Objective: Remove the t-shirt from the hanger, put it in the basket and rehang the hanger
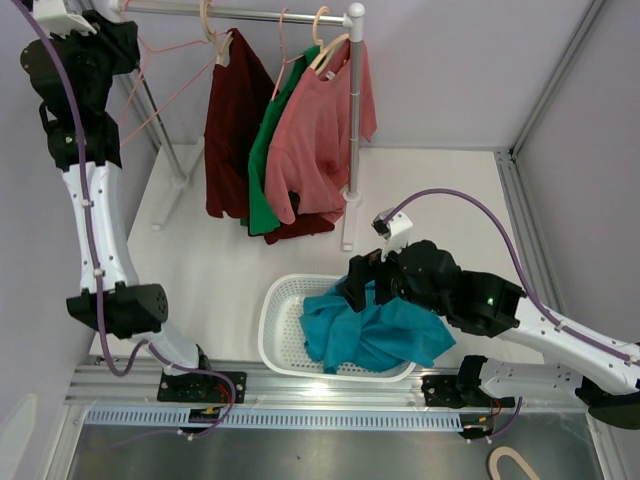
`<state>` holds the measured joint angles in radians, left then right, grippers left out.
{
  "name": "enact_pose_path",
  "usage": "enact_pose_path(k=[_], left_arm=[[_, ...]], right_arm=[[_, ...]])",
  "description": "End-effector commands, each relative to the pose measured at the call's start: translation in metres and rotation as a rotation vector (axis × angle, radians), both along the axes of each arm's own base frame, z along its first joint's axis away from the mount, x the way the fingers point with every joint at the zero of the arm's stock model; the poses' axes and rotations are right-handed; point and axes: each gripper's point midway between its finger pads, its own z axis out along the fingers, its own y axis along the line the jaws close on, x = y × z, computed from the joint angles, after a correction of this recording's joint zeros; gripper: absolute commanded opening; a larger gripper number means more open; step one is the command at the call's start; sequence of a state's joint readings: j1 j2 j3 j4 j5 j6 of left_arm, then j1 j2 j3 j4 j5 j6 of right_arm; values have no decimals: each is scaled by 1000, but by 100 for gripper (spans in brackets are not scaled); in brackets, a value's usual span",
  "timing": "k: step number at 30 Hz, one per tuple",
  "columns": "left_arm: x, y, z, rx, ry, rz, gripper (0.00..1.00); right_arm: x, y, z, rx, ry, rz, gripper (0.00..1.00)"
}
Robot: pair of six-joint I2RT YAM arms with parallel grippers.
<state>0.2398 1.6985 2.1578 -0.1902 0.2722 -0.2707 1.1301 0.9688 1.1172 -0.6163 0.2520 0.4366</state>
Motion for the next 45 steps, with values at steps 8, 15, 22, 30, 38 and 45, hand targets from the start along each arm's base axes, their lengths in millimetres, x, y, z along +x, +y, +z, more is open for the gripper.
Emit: enact_pose_path(k=[8,15,22,30,38,45], left_arm=[[-12,-83,10,37,-6,-202,29],[18,-118,-16,124,26,-203,35],[39,-137,-27,123,59,-228,34],[62,-132,-38,132,60,-100,34],[78,-133,-30,113,-6,-25,1],[84,-136,-27,106,-32,-31,1]], right_arm=[[-8,3,18,83,-8,30,94],[-10,2,20,97,-10,31,95],[-9,-1,19,98,-11,21,95],[-10,-7,21,105,-20,13,95],[-10,-12,21,106,-24,-2,95],[-10,-13,20,102,-22,-5,95]])
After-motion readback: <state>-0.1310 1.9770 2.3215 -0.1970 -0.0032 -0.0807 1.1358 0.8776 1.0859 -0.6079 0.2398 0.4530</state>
